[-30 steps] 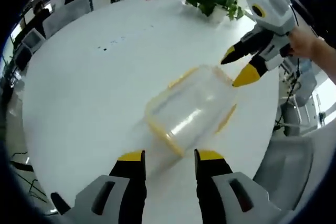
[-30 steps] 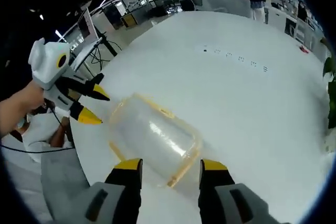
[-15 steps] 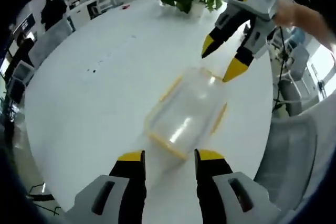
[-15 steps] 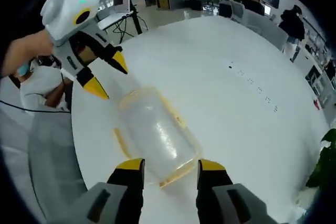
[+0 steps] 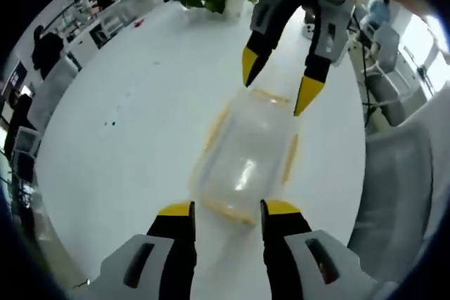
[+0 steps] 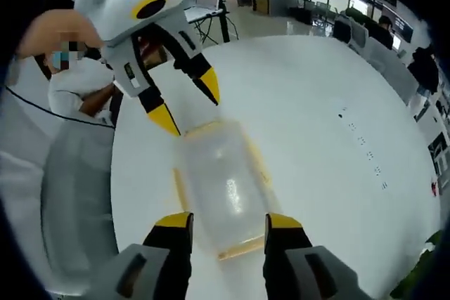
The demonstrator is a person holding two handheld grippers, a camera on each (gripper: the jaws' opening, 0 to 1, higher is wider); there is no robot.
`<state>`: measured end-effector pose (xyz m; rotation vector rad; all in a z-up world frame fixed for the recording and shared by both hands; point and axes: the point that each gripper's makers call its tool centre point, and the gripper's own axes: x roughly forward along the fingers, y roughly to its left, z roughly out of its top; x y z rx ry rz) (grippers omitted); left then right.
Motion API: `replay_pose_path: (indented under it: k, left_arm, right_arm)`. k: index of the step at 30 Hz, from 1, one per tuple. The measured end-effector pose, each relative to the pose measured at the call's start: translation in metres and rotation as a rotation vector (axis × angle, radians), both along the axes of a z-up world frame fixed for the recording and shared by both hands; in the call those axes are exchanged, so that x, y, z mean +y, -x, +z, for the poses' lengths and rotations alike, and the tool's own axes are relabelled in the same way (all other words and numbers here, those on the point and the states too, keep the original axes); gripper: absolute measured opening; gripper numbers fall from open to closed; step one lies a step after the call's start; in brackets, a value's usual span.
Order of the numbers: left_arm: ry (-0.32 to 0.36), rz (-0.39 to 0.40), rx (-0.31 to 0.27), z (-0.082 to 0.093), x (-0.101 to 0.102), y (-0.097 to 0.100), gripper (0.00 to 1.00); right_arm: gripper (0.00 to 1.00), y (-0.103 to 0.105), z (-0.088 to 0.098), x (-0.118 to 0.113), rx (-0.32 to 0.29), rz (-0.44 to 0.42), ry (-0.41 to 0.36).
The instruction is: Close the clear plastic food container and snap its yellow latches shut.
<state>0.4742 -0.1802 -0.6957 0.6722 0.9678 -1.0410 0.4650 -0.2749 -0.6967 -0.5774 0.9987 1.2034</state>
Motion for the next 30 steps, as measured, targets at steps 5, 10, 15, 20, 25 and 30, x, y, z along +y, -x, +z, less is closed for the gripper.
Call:
replay_pose_path:
  k: [5,10,15,20,25,30]
  left_arm:
    - [0.004,-0.065,-0.020,-0.001,-0.013,0.001,0.34]
    - [0.016,-0.098,-0.020,-0.003,-0.027,0.003,0.33]
    - [0.056,-0.112,-0.015,0.000,-0.040,0.004,0.33]
    - [0.073,-0.112,-0.013,-0.001,-0.048,0.006,0.33]
    - [0.065,-0.125,-0.023,-0.004,-0.053,0.007,0.33]
    - [0.066,-0.130,-0.020,-0.005,-0.055,0.006,0.33]
  right_arm:
    - [0.38,0.003,-0.001,0.008,0.010,0.049,-0.017]
    - [0.36,0.005,-0.004,0.017,0.010,0.090,-0.027]
    - [0.37,0.010,-0.005,0.025,0.027,0.123,-0.042]
    - [0.36,0.009,-0.007,0.027,0.021,0.136,-0.044]
    - [0.34,0.008,-0.007,0.028,0.012,0.141,-0.050]
    - [0.35,0.007,-0.006,0.028,0.012,0.135,-0.055]
